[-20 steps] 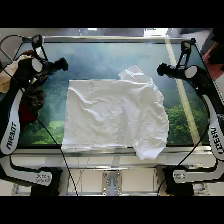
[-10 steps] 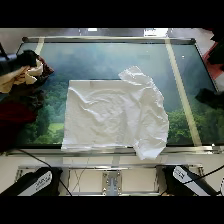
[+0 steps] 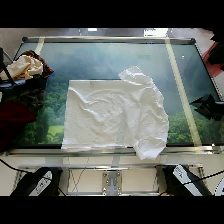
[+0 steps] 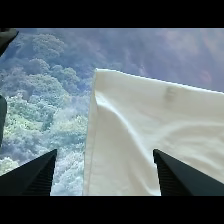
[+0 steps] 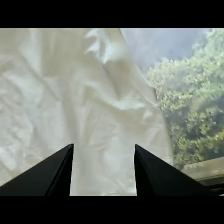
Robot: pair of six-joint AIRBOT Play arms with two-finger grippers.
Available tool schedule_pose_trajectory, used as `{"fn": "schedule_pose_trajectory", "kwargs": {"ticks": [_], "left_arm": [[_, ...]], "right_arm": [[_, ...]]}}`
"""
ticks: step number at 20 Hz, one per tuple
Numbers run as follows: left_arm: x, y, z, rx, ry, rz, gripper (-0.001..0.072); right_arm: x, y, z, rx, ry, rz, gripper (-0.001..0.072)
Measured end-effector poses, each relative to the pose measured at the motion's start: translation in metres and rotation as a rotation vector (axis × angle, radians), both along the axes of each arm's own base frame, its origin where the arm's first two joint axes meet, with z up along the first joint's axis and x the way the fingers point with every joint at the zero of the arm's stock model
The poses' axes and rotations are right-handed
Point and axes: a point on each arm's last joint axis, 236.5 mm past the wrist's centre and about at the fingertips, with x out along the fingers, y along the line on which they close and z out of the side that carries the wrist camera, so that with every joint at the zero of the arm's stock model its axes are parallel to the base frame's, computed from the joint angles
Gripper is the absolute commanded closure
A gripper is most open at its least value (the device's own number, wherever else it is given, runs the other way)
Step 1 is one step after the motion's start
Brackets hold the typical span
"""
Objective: Fold the shirts.
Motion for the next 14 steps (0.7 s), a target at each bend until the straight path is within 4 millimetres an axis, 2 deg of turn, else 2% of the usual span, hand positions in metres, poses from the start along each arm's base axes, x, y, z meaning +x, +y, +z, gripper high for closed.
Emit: {"fn": "schedule_pose_trajectory", "kwargs": {"ticks": [3, 5, 7, 9, 10, 12, 14], "left_arm": [[-0.002, -0.004, -0.001, -0.014, 0.0, -0.01, 0.0012], [-0.002, -0.006, -0.001, -0.023, 0.001, -0.015, 0.0012], [-0.002, -0.009, 0.0, -0.032, -0.001, -0.022, 0.0012], [-0.003, -0.011, -0.001, -0.043, 0.001, -0.027, 0.0012], [-0.003, -0.013, -0.001, -0.043, 0.005, -0.033, 0.0012], [-0.006, -0.015, -0.003, -0.039, 0.016, -0.048, 0.0012], [-0.008, -0.016, -0.006, -0.036, 0.028, -0.06, 0.0012]], "right_arm": [[0.012, 0.024, 0.028, 0.093, -0.081, 0.033, 0.0273], [0.024, 0.055, 0.048, 0.155, -0.153, 0.108, 0.0273], [0.033, 0.085, 0.048, 0.135, -0.18, 0.199, 0.0273], [0.036, 0.11, 0.025, 0.058, -0.141, 0.275, 0.0273], [0.033, 0.119, 0.007, 0.008, -0.096, 0.304, 0.0273], [0.024, 0.128, -0.029, -0.097, -0.005, 0.334, 0.0273], [0.011, 0.124, -0.06, -0.193, 0.09, 0.338, 0.0272]]}}
